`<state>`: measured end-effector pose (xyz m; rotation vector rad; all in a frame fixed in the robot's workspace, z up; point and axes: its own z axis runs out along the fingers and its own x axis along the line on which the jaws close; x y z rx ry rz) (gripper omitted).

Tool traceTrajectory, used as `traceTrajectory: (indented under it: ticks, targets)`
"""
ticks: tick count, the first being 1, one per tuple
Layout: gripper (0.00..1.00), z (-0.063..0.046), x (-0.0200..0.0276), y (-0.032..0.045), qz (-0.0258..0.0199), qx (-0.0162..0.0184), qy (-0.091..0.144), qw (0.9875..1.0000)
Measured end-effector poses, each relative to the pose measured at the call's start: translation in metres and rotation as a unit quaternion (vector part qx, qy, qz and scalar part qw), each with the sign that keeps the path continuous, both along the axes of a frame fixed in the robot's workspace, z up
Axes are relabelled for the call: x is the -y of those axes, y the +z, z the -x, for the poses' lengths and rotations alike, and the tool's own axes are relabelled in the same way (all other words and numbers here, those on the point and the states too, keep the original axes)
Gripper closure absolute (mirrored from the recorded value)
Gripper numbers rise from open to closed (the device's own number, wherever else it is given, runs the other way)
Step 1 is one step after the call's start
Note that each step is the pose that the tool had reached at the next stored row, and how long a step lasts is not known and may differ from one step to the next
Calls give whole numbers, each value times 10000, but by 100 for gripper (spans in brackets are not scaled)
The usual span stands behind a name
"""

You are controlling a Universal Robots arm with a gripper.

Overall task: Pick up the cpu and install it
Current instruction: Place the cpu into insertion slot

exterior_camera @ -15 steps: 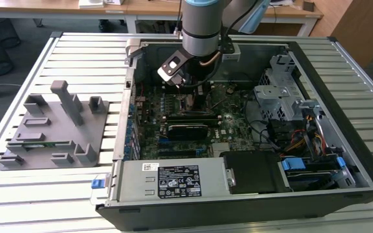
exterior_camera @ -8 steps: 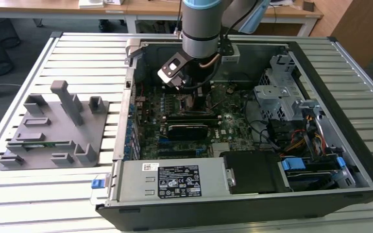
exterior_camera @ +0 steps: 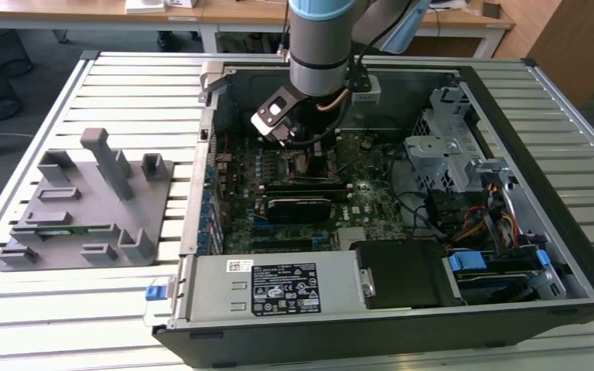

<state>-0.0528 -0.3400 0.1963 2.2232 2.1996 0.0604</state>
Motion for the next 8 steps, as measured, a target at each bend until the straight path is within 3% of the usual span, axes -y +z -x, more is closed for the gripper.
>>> traceTrajectory:
  ticks: [8]
  targets:
    - [46,0,-13,-33,1,-1,-2,10000]
